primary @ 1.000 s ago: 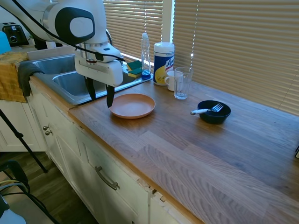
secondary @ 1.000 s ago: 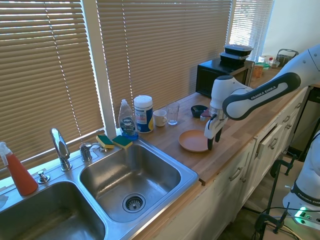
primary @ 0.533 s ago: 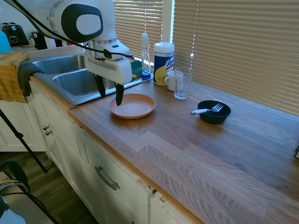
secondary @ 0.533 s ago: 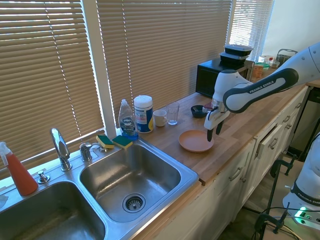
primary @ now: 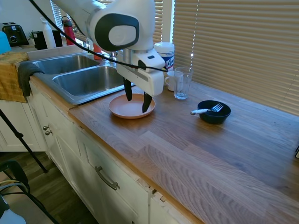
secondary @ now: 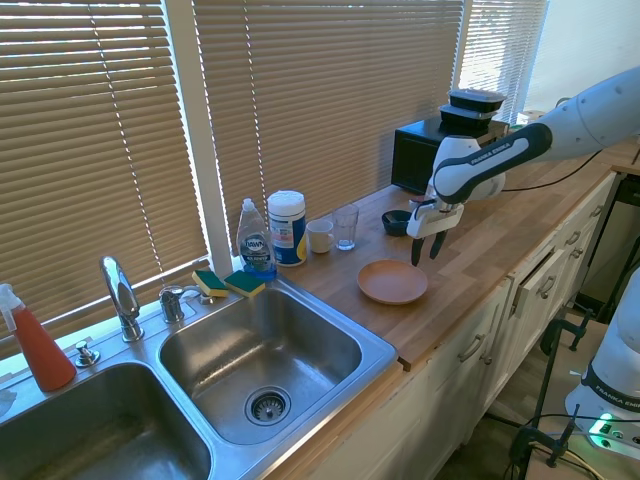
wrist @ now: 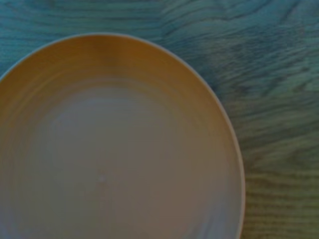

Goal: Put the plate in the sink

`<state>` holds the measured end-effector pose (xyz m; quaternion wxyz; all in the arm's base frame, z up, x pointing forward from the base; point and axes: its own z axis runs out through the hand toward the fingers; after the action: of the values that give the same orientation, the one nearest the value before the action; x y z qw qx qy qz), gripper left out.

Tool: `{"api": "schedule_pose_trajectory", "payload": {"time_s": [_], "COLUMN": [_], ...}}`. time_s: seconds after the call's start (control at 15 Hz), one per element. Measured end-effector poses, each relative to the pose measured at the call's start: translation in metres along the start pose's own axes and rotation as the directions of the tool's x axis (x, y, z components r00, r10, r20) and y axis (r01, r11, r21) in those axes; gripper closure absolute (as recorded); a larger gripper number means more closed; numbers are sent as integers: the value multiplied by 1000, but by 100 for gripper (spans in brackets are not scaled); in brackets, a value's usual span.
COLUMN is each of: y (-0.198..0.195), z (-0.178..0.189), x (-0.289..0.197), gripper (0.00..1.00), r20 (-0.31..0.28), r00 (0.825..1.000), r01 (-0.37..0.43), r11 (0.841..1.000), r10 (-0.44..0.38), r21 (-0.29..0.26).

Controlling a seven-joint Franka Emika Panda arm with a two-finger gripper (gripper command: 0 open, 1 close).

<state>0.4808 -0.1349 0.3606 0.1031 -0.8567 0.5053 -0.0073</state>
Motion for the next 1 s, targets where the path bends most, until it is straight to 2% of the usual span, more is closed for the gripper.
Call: {"api": "schedule_pose_trajectory", "payload": {"time_s": [0.4, 0.93, 1.0], "y": [-24, -42, -42], "z": [29, 36, 39], "x": [34, 46, 47], "gripper": [0, 0, 100], "r20": [88, 137, 142], "r00": [995, 989, 988], "r01": [39, 65, 66], "r11": [999, 998, 998], "r10": [-39, -64, -64], "r21": [1, -5, -8]}}
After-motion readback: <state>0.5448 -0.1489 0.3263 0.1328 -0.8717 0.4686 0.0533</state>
